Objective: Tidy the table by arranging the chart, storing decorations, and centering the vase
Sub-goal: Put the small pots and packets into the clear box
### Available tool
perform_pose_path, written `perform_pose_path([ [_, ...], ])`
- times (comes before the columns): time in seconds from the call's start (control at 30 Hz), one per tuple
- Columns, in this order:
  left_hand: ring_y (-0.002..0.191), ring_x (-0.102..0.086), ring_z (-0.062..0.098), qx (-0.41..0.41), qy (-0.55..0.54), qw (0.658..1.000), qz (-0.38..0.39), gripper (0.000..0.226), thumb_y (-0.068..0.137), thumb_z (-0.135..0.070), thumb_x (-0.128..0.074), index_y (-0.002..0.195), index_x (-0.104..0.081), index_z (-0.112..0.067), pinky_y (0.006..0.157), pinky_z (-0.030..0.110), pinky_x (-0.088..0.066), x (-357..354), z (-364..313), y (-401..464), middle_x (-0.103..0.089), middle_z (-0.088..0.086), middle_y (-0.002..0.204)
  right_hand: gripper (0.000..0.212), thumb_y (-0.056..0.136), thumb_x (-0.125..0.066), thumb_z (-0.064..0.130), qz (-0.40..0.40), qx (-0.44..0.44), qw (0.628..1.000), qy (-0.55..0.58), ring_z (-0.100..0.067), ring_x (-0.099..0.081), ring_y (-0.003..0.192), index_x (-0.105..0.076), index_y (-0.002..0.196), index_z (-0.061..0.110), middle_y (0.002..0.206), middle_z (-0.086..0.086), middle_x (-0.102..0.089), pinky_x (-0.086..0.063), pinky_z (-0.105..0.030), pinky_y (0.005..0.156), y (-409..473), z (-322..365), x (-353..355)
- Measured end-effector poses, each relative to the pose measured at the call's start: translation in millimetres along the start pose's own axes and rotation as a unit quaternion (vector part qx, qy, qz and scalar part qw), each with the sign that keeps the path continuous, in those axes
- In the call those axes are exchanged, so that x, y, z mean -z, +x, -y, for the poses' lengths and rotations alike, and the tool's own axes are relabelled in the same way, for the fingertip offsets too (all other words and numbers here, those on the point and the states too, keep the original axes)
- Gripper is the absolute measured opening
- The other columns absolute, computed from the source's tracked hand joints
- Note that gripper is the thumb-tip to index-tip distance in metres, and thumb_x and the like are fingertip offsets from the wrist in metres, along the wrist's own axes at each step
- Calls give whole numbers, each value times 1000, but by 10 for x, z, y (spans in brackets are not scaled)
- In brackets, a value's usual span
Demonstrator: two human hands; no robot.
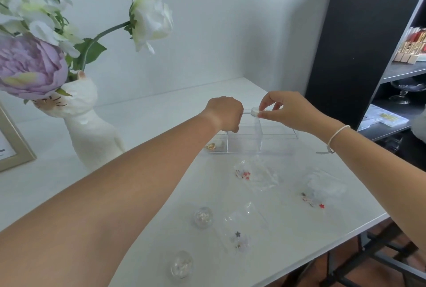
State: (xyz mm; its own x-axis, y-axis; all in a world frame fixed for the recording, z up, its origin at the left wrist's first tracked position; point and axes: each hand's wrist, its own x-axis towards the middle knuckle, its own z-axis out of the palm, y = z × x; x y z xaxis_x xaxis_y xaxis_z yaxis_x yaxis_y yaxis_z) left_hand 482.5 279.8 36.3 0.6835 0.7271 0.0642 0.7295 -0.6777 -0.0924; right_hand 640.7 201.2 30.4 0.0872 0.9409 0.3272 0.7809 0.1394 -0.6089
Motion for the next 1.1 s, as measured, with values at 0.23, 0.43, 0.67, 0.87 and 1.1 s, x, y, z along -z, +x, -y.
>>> perform_pose_path([
  [0.23,100,-62,27,8,-13,1000,-3,22,80,-15,-61,101,-66,-9,69,28,-40,-8,-5,-6,-66,7,109,24,76,-68,44,6,7,1000,-11,-22,-60,84,-64,84,22,87,22,-59,-44,-22,61,14,27,-44],
  [0.43,94,-62,24,4,-50,999,-18,12,80,-23,-66,89,-66,-14,67,28,-39,2,45,-38,-68,2,101,27,75,-68,48,3,10,1000,-8,-23,-61,85,-64,83,22,82,26,-56,-45,-22,61,-5,29,-22],
  [0.67,94,-62,24,-5,-50,999,-6,19,79,-30,-68,92,-67,-15,67,28,-39,15,48,-36,-67,2,102,21,75,-68,47,9,17,1000,-16,-20,-61,84,-63,79,27,83,25,-57,-44,-21,64,7,10,-14],
  [0.87,92,-63,25,-5,-31,999,7,19,78,-29,-68,92,-68,-15,66,28,-39,28,55,-45,-68,2,101,20,76,-68,43,12,18,1000,-21,-19,-61,82,-64,80,25,81,26,-57,-43,-18,60,3,9,-44],
  [1.1,100,-62,24,1,-83,996,-22,18,84,-24,-61,99,-68,-18,72,28,-42,63,104,-113,-67,1,109,15,77,-68,42,25,7,999,-32,0,-54,69,-61,76,29,79,26,-56,-35,-15,55,23,63,-92],
])
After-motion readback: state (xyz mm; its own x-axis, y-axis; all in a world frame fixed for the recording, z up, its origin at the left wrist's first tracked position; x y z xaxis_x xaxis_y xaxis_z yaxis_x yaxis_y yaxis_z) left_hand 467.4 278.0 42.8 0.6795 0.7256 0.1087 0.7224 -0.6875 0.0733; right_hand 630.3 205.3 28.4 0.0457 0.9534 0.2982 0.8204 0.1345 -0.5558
